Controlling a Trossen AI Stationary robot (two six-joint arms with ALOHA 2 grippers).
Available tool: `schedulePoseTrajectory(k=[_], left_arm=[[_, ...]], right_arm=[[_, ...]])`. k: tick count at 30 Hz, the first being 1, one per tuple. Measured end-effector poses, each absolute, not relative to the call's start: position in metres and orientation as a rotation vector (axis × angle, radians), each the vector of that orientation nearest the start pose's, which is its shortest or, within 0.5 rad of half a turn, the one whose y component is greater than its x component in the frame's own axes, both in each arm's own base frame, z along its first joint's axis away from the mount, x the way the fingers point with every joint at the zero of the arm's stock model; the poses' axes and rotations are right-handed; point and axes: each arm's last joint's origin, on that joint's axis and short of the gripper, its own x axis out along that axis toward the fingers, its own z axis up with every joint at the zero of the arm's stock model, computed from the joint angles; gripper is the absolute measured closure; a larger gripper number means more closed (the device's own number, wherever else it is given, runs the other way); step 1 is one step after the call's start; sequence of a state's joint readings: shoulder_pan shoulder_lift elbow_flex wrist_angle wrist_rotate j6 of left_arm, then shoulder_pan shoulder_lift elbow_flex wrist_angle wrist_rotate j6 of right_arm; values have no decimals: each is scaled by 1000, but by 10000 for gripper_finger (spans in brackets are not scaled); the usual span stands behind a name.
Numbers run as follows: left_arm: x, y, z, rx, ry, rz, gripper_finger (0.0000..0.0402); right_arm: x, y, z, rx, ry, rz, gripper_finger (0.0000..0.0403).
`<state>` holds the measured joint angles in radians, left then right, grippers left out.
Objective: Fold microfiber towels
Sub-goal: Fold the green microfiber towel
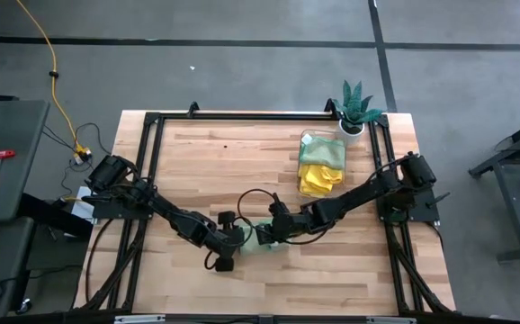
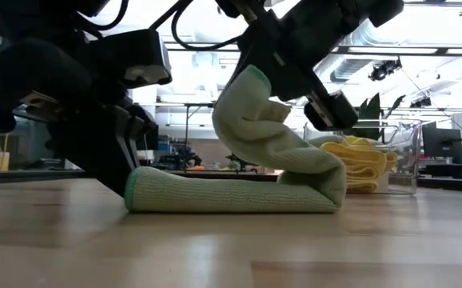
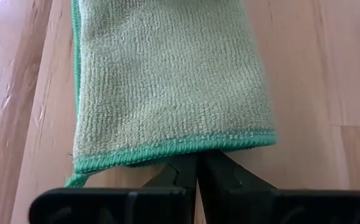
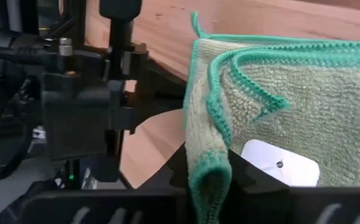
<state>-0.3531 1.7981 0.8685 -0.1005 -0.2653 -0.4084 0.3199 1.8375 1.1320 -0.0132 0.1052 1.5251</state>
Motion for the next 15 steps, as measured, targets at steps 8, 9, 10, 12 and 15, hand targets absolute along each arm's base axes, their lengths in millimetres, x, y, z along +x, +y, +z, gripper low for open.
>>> schedulePoseTrajectory(k=[8,9,10,12,15], left_arm=[[306,-105,118,-60,977,121,401],[306,-105,118,-59,978,121,401],[305,-105,118,-58,979,121,401],[305,-105,118,-57,979,123,401],[305,-104,118,-56,980,125,401]], right_arm=[[378,114,181,1334,635,-323,274],[380,114,183,1341,619,-306,259],[381,114,185,1347,601,-290,244],[382,112,187,1353,593,-274,216],[382,110,192,1330,606,-231,183]])
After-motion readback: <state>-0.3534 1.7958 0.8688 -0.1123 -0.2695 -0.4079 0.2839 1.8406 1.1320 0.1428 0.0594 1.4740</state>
